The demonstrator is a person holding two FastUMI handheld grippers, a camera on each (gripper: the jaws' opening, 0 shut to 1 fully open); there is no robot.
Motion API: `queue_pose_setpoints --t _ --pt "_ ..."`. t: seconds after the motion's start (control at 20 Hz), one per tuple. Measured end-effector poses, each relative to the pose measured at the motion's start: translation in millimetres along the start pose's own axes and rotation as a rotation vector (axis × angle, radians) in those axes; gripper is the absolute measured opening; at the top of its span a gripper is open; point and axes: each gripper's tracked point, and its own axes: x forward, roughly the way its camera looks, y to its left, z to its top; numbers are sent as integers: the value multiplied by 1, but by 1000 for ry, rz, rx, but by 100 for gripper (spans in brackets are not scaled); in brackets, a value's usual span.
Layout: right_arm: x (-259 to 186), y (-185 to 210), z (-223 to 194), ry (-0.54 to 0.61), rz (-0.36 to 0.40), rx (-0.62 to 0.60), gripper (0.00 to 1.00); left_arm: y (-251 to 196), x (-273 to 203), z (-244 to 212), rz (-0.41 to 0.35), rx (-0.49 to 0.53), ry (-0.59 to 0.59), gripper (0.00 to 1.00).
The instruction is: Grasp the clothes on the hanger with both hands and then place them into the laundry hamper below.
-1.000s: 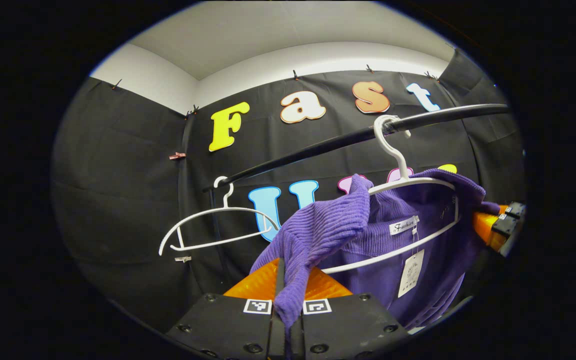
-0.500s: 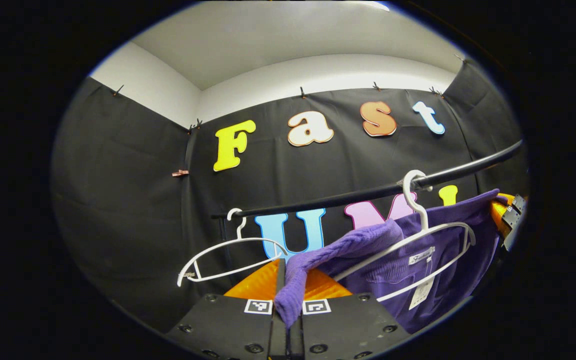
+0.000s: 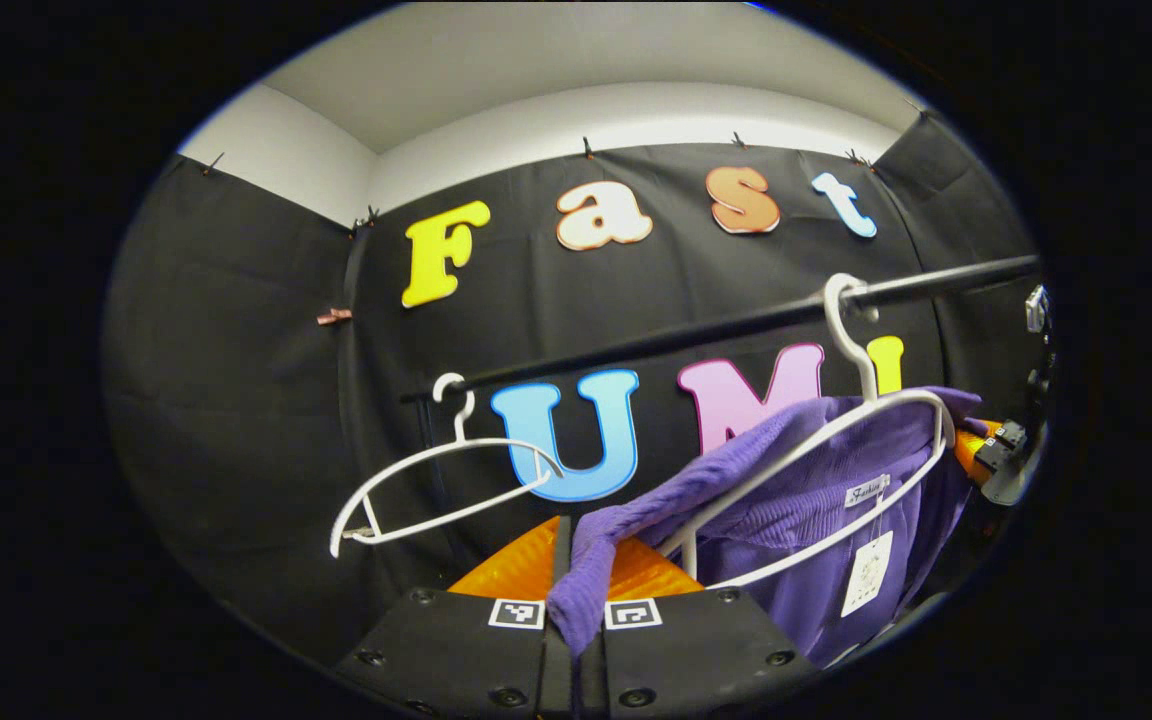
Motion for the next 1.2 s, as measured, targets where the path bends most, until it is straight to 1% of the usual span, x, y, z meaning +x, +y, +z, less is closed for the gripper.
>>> queue_pose_setpoints --t 0.1,0.15,0.25,0.3,0.4,0.5,0.6,0.7,0.75,0.9,1.0,1.1,1.2 --pt "-8 8 -22 37 7 16 5 1 -2 -14 7 -8 16 7" --pt "-20 14 -31 58 23 21 5 2 -1 -23 8 -24 37 6" --pt "-35 27 -50 110 65 25 5 11 -3 -46 20 -81 92 7" --pt "-43 34 -53 115 83 29 5 15 -8 -58 30 -100 108 7" --pt "-58 50 -58 130 125 22 5 15 -16 -78 39 -98 139 7" --pt "-76 59 -64 155 159 47 5 9 -26 -95 27 -85 158 7" --pt "-95 70 -68 191 188 93 5 -2 -36 -111 3 -102 188 7" --pt "-112 88 -65 219 233 138 5 -12 -44 -122 -19 -102 210 7" --pt "-121 98 -62 225 261 146 5 -19 -48 -127 -34 -112 222 5" --pt "-149 127 -52 234 341 145 5 -47 -64 -157 -94 -169 291 6" --pt "-164 142 -45 240 385 150 5 -69 -76 -172 -137 -182 316 6" --pt "-169 155 -41 255 423 169 5 -90 -85 -175 -182 -190 333 6" --pt "-182 164 -29 266 454 190 5 -112 -94 -165 -235 -225 326 6"
